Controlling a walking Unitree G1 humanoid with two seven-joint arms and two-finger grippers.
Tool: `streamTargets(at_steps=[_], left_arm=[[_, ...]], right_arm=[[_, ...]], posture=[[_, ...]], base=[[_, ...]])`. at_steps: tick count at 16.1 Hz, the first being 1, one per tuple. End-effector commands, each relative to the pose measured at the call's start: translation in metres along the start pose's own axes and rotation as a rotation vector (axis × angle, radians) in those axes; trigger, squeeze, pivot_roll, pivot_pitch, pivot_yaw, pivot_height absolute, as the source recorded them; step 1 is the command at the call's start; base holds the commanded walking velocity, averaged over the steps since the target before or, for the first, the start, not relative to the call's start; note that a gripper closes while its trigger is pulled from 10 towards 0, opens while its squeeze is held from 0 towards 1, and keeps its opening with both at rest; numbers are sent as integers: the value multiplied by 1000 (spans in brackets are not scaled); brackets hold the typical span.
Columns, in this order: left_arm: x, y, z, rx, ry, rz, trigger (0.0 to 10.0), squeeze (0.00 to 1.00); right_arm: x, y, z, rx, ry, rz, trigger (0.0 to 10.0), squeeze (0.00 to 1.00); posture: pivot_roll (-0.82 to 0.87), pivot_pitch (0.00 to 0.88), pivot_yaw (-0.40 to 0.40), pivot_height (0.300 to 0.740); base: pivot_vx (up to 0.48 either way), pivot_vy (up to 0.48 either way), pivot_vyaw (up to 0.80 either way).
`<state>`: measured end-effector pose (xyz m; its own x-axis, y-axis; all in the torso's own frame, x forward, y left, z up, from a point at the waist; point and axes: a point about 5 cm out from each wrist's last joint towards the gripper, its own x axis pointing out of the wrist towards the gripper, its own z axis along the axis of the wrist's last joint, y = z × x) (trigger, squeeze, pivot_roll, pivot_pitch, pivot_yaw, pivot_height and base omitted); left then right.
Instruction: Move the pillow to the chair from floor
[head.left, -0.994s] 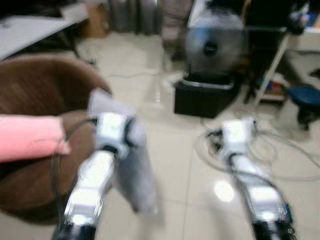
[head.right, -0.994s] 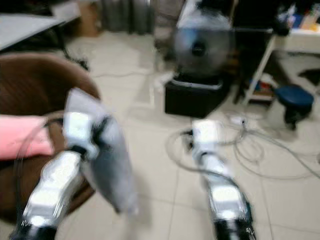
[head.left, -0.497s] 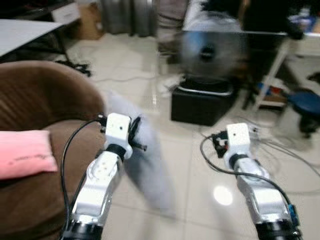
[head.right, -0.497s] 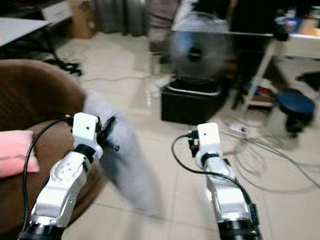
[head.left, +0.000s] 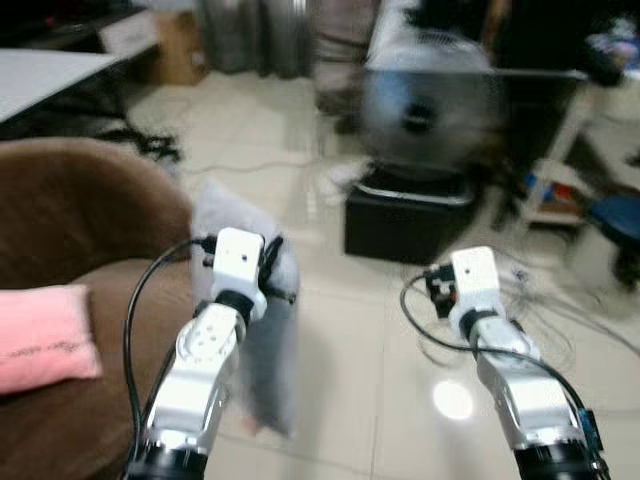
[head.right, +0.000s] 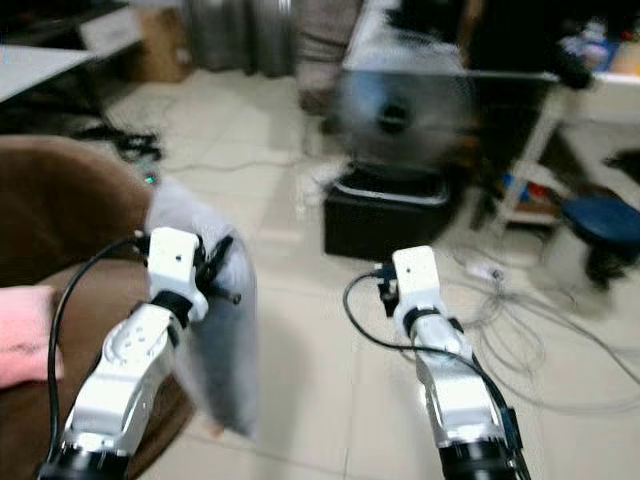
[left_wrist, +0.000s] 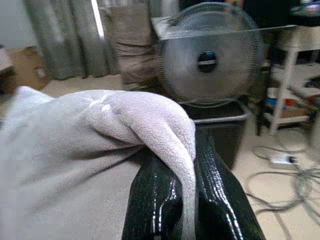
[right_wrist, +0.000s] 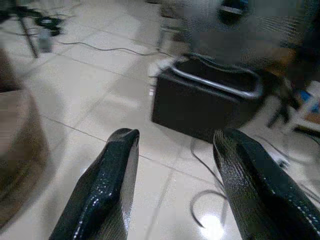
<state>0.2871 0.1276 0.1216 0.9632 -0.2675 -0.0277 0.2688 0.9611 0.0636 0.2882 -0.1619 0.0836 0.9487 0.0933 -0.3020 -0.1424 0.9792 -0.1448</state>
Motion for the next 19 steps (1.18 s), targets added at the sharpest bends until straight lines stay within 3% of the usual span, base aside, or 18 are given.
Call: streamTargets(at_steps=[1,5,11,19], left_arm=[[1,9,15,26,-67,19,10000,0],[1,9,15,28,-66,17,10000,0],[4,6,16,36,-70,-7,10000,0],[9,7,19,53,-75,-25,10000,0]], right_arm=[[2,11,6,-5,-26,41,10000,0],[3,11,7,-1,-29,41,10000,0],[2,8,7,31,-34,18,10000,0],[2,21,13,40,-73,136,10000,0]], posture=[[-34,0,51,740],[-35,0,53,740],[-35,0,53,740],[-33,0,55,740]], base=[[480,0,800],[480,0,800],[480,0,0],[480,0,0]])
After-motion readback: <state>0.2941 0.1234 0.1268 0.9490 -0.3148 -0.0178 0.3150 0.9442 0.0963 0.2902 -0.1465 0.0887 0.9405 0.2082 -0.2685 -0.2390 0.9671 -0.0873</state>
